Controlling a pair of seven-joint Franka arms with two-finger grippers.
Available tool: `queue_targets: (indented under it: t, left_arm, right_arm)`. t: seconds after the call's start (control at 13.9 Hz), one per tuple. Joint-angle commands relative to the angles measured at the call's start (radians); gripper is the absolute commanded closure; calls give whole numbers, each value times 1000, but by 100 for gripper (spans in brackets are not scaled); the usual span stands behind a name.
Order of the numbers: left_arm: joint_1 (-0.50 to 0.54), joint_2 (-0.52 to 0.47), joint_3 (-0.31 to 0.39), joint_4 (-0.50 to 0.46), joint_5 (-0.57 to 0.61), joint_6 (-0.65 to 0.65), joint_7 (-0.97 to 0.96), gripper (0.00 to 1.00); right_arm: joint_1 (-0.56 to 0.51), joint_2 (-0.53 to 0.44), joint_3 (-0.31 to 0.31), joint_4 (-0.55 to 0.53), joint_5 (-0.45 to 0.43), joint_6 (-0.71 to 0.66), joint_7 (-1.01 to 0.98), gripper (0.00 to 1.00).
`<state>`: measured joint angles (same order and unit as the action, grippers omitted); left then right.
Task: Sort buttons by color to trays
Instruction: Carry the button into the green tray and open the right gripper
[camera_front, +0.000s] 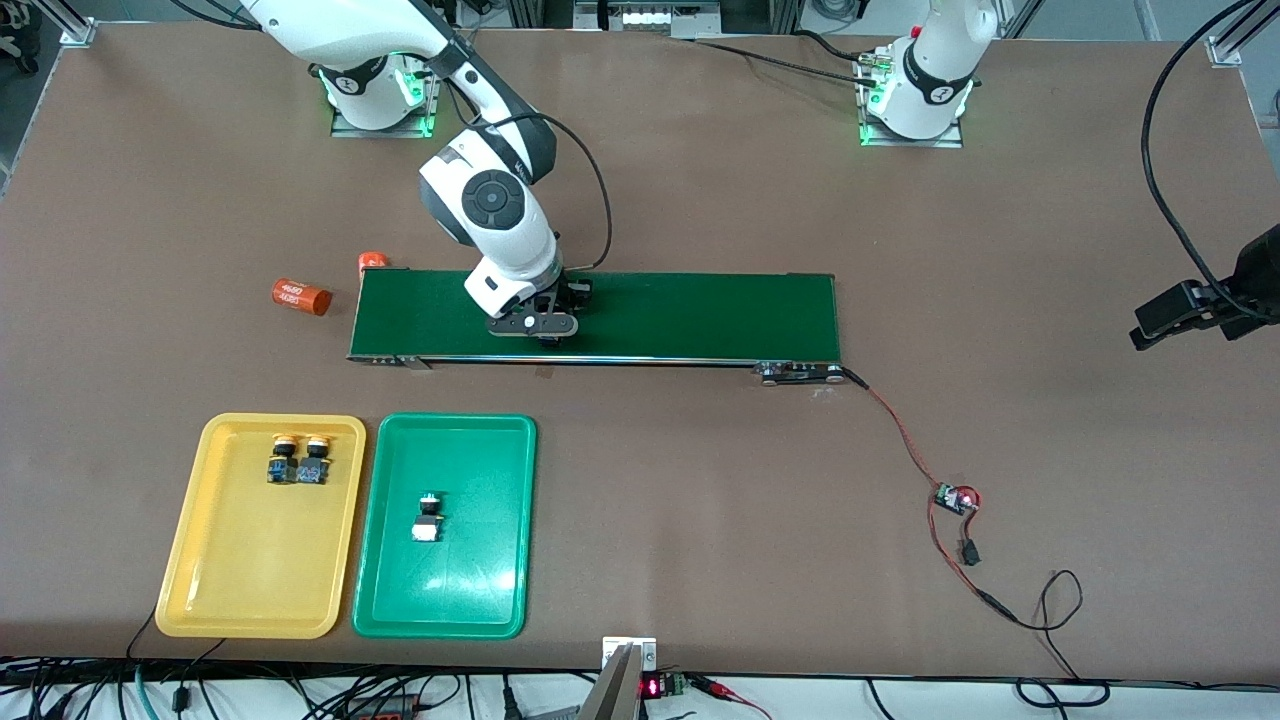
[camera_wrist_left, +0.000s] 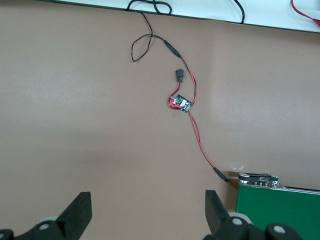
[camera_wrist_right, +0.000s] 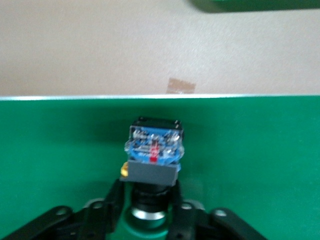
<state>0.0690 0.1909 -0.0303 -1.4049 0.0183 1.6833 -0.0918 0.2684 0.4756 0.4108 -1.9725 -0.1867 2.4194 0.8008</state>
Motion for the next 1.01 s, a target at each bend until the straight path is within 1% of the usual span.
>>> queue_targets:
  t: [0.0, 0.07, 0.14, 0.29, 0.43, 0.5, 0.65, 0.72, 0.79, 0.94]
  left_arm:
    - [9, 1, 6, 0, -23, 2, 9, 0]
    - [21, 1, 6, 1, -24, 4, 9, 0]
    - [25, 2, 6, 0, -24, 4, 9, 0]
    - [26, 2, 6, -2, -24, 4, 9, 0]
    - [26, 2, 6, 0, -24, 6, 9, 0]
    - [26, 2, 6, -2, -24, 4, 9, 0]
    - [26, 2, 6, 0, -24, 6, 9, 0]
    - [25, 2, 6, 0, -24, 6, 9, 0]
    - [23, 2, 6, 0, -24, 6, 9, 0]
    - [23, 2, 6, 0, -24, 6, 9, 0]
  right_arm:
    - [-24, -26, -9, 35, -2, -5, -25, 83]
    - [-37, -41, -16, 56, 3, -12, -28, 85]
    - [-47, -51, -29, 87, 4, -31, -29, 85]
    - [-58, -48, -62, 190, 6, -71, -63, 85]
    - [-69, -13, -118, 277, 6, -66, -165, 85]
    - [-77, 27, -141, 329, 4, -50, -228, 85]
    - [-74, 130, -185, 459, 4, 47, -311, 85]
    - [-72, 177, -193, 495, 3, 81, -316, 85]
    - [-72, 233, -202, 523, 0, 145, -319, 85]
    - [-72, 334, -208, 531, -4, 312, -351, 85]
